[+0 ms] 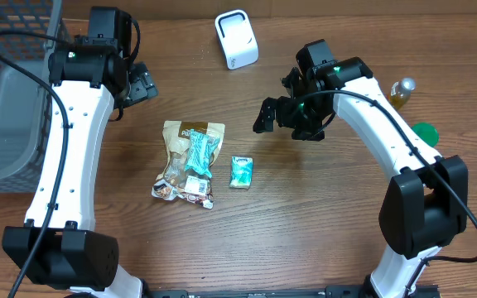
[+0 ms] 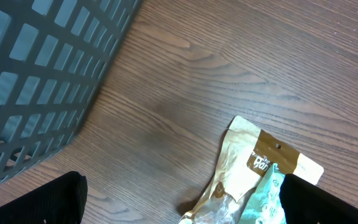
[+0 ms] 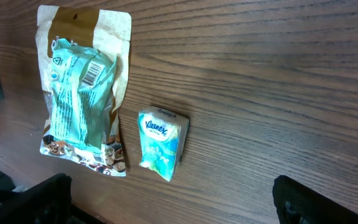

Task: Scan the item barcode
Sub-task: 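Move the right gripper over the Kleenex tissue pack, then lower the right gripper and grasp the Kleenex tissue pack, then lift the tissue pack and rotate it with the right gripper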

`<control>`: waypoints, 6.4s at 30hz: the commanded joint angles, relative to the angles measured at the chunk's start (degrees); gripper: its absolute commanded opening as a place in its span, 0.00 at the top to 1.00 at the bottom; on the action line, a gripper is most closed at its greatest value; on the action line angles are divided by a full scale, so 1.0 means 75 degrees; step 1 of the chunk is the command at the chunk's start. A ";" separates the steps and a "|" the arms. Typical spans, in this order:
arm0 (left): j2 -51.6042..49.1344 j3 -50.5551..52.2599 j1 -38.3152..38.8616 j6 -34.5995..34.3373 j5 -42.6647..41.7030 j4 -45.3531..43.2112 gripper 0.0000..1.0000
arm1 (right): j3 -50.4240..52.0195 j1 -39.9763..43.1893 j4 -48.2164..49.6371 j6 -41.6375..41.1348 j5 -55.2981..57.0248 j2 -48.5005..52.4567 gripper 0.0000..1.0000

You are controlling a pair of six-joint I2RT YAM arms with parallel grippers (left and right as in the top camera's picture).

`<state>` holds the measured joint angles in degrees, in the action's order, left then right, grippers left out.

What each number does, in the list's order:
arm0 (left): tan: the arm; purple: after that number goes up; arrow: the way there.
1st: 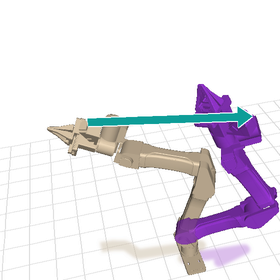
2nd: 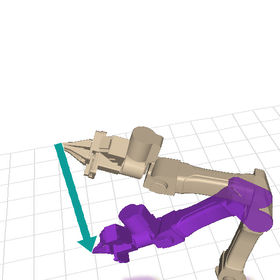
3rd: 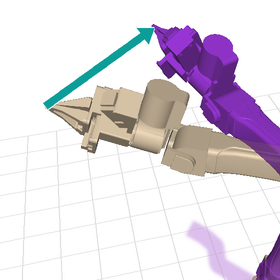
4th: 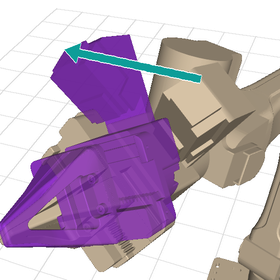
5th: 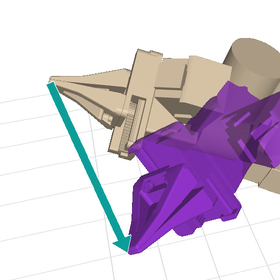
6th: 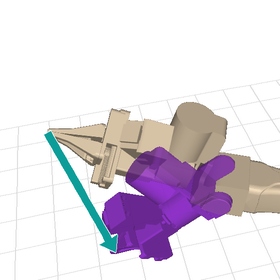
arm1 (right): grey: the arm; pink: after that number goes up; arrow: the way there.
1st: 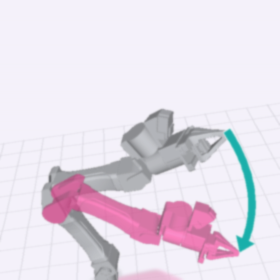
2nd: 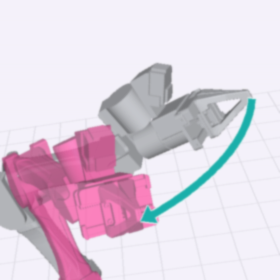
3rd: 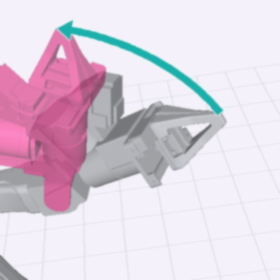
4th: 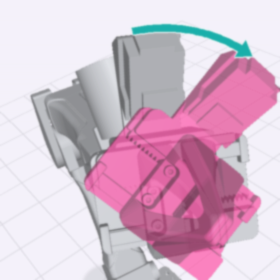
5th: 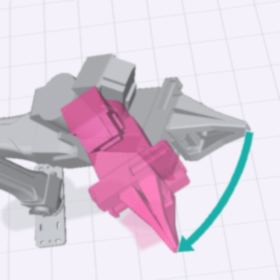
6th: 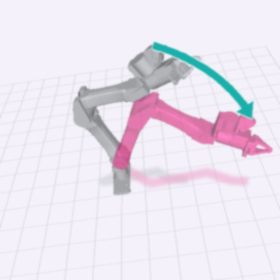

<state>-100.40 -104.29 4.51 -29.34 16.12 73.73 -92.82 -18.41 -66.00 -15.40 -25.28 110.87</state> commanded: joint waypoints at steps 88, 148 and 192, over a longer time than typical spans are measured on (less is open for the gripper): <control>0.0102 -0.0143 0.0058 0.0143 0.0105 -0.0012 0.00 | 0.3252 -0.2031 0.3844 -0.3159 0.0577 -0.0035 0.70; 0.0102 -0.0143 0.0052 0.0143 0.0105 -0.0009 0.01 | 0.3273 0.1486 -0.4153 0.9308 -0.7938 -0.2226 0.96; 0.0102 -0.0143 0.0050 0.0143 0.0105 -0.0012 0.00 | 0.3273 0.1486 -0.4153 0.9256 -0.8075 -0.2226 0.96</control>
<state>-100.40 -104.29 4.51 -29.34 16.12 73.73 -68.12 -7.27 -97.12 52.75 -82.52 95.83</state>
